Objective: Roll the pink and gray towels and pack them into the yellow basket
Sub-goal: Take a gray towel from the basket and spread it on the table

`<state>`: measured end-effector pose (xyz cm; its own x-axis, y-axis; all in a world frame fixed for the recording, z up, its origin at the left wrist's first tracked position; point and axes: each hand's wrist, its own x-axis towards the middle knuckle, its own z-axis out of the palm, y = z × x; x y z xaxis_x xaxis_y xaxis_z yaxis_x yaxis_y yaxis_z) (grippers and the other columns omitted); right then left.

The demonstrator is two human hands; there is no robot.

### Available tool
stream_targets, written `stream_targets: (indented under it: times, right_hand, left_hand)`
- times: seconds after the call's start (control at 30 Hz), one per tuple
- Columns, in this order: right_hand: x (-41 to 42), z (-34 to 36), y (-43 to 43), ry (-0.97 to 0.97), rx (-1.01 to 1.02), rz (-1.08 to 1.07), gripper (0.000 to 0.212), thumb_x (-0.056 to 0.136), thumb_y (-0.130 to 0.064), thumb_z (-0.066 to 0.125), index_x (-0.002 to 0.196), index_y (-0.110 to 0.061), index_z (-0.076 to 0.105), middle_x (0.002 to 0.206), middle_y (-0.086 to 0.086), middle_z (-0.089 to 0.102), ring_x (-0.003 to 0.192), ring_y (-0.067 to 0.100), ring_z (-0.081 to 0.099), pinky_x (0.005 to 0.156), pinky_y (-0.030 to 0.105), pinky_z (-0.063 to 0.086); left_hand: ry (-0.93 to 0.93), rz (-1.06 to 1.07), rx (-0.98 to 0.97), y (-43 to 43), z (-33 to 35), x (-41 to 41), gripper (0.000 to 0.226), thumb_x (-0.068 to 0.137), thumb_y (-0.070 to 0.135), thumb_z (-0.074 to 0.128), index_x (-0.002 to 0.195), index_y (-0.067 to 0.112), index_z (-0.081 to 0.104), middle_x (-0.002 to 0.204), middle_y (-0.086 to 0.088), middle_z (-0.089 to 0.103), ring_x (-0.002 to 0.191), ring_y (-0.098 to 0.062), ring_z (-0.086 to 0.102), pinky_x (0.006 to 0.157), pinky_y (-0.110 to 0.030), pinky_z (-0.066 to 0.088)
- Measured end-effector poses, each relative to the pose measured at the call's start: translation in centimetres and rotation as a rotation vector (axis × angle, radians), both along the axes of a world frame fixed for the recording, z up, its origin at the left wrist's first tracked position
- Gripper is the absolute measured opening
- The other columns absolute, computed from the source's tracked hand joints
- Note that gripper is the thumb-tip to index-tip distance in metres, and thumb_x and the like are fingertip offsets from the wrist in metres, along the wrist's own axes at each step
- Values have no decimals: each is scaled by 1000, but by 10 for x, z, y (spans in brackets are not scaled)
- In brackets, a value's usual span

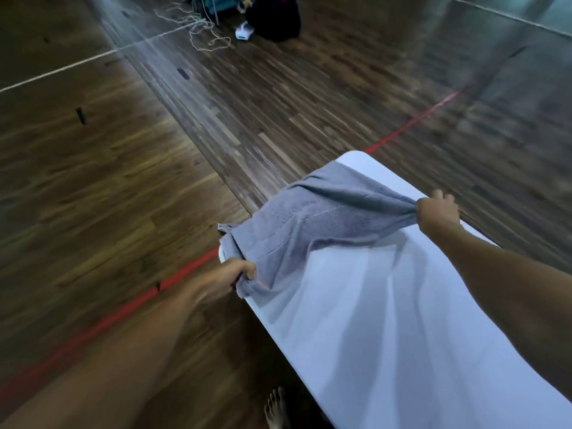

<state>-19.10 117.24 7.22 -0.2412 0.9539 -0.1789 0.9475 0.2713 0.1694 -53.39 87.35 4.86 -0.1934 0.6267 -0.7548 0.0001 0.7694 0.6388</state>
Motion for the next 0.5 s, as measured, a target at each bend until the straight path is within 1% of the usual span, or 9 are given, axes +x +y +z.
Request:
stream_targets:
  times: [0.03, 0.07, 0.13, 0.2, 0.27, 0.33, 0.4, 0.47, 0.5]
  right_hand:
    - [15, -7, -1, -10, 4, -16, 34, 90, -9, 54, 124, -5, 58, 124, 18, 44, 114, 39, 44, 95, 42, 42]
    - [30, -13, -1, -22, 5, -31, 34, 90, -10, 54, 123, -5, 58, 123, 18, 45, 113, 40, 45, 94, 42, 42]
    - [57, -27, 4, -44, 11, -55, 34, 91, -11, 53, 124, -6, 57, 123, 17, 46, 112, 40, 45, 94, 41, 41]
    - [76, -43, 11, -45, 10, -67, 34, 93, -11, 50, 126, -6, 55, 125, 18, 45, 114, 40, 44, 96, 42, 38]
    - [86, -57, 15, -55, -13, -43, 34, 93, -11, 48, 126, -5, 55, 126, 19, 44, 116, 42, 43, 97, 44, 38]
    - [90, -71, 16, -29, -42, -19, 33, 92, -10, 48, 123, -1, 57, 126, 21, 44, 116, 42, 43, 97, 46, 39]
    - [88, -80, 18, 1, -70, -6, 35, 93, -13, 45, 125, -1, 57, 129, 21, 43, 119, 40, 41, 98, 46, 37]
    - [79, -83, 23, 9, -73, -4, 40, 96, -23, 41, 127, -3, 58, 134, 20, 41, 123, 37, 37, 100, 45, 34]
    - [74, -84, 25, 11, -68, -8, 46, 98, -33, 38, 127, -4, 58, 136, 21, 40, 125, 37, 36, 102, 45, 32]
  left_hand:
    - [-3, -14, -28, -3, -4, 12, 25, 44, 25, 65, 56, 4, 59, 74, -18, 56, 67, -28, 46, 59, -35, 40]
    - [-1, -58, -36, -5, -5, 26, 23, 51, 25, 62, 61, 5, 61, 80, -14, 65, 72, -26, 48, 63, -34, 41]
    - [21, -135, -40, -3, -11, 49, 30, 64, 21, 53, 77, -3, 64, 94, -2, 75, 80, -22, 55, 69, -31, 42]
    - [56, -68, -26, 4, -22, 70, 26, 74, 12, 52, 83, -2, 72, 88, 7, 76, 86, -11, 64, 81, -27, 47]
    - [135, 3, 10, 7, -36, 89, 16, 76, 14, 57, 76, 10, 72, 77, 11, 71, 81, -8, 63, 84, -26, 48]
    - [258, -75, 28, 4, -47, 106, 16, 73, 34, 58, 75, 18, 64, 81, 5, 60, 82, -14, 57, 82, -30, 45]
    - [430, -177, 28, -5, -58, 120, 27, 80, 41, 50, 70, 17, 58, 80, 5, 56, 78, -16, 59, 78, -30, 45]
    - [675, -211, 78, -10, -63, 137, 38, 90, 45, 45, 70, 14, 54, 70, 6, 58, 69, -18, 59, 72, -34, 46]
    - [815, -213, 95, -9, -64, 145, 39, 94, 47, 43, 74, 15, 54, 67, 6, 60, 68, -19, 59, 73, -35, 43]
